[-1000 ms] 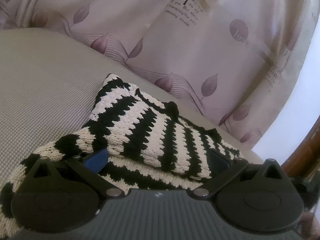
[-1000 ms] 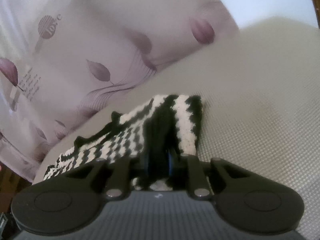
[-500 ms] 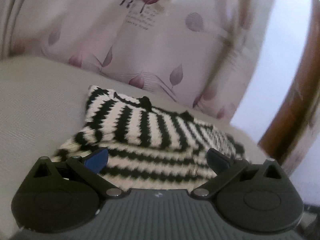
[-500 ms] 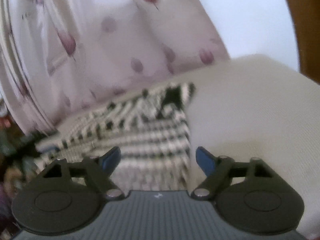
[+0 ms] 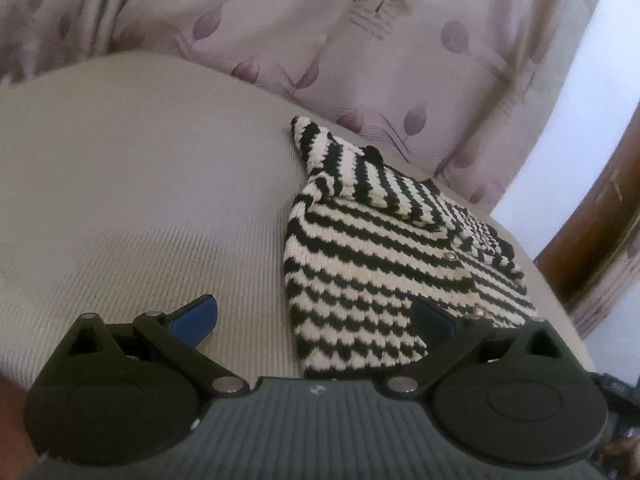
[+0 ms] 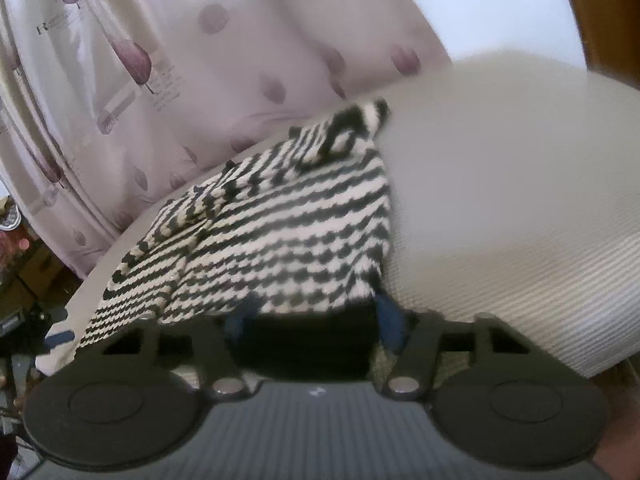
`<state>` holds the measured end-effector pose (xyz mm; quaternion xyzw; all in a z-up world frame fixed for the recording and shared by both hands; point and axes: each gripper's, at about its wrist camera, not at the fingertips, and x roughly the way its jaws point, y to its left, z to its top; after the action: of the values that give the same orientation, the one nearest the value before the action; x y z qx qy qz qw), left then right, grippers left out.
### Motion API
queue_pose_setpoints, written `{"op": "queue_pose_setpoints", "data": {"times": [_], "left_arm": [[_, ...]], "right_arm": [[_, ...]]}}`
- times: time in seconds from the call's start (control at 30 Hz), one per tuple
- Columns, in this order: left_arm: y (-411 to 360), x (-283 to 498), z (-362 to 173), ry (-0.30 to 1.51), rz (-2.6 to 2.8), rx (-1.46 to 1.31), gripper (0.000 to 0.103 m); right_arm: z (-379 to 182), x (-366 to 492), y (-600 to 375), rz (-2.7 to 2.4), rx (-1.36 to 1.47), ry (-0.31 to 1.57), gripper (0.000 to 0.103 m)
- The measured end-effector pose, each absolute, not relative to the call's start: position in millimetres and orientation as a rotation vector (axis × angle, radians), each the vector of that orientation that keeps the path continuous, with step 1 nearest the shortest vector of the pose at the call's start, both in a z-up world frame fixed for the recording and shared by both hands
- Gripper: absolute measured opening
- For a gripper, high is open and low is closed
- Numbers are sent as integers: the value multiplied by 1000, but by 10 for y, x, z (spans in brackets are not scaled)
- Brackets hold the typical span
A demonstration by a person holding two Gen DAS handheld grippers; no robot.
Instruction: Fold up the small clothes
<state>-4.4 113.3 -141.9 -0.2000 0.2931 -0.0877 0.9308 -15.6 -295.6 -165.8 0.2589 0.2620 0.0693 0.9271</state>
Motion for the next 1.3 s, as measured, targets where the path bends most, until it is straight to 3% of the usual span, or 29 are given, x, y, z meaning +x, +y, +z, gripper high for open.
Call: {"op": "queue_pose_setpoints", "data": {"times": [0.43, 0.5, 0.57, 0.63, 0.67, 0.83, 0.9, 0.97, 1.0, 1.2, 1.3], "left_arm": [[818, -98, -1509, 618, -282, -346, 92], [810, -95, -1509, 617, -274, -340, 79], [810, -93, -1522, 626, -257, -342, 39], [839, -63, -1541, 636, -237, -354, 22], [875, -48, -1558, 640, -233, -384, 20], [890, 26, -1545, 662, -239, -387, 21], [845, 56, -1513, 670, -255, -353, 36], [811, 73, -1495, 671, -281, -358, 59], [781, 76, -1490, 671, -286, -355, 61], [549, 73, -1486, 658, -254, -234, 63], [509, 74, -1490, 660, -247, -196, 63]], "right_arm": [[-1694, -193, -2972, 159, 573, 512, 59], [-1696, -196, -2972, 164, 579, 512, 59], [-1694, -188, -2961, 191, 587, 517, 61], [-1684, -168, -2941, 217, 583, 524, 65], [-1678, -152, -2936, 225, 581, 529, 65], [-1682, -74, -2944, 246, 614, 542, 65], [-1685, -59, -2944, 244, 612, 548, 58], [-1706, -42, -2981, 231, 619, 568, 32], [-1723, -44, -3014, 234, 636, 570, 31], [-1764, -71, -3067, 248, 695, 558, 32], [-1765, -84, -3092, 278, 742, 536, 58]]}}
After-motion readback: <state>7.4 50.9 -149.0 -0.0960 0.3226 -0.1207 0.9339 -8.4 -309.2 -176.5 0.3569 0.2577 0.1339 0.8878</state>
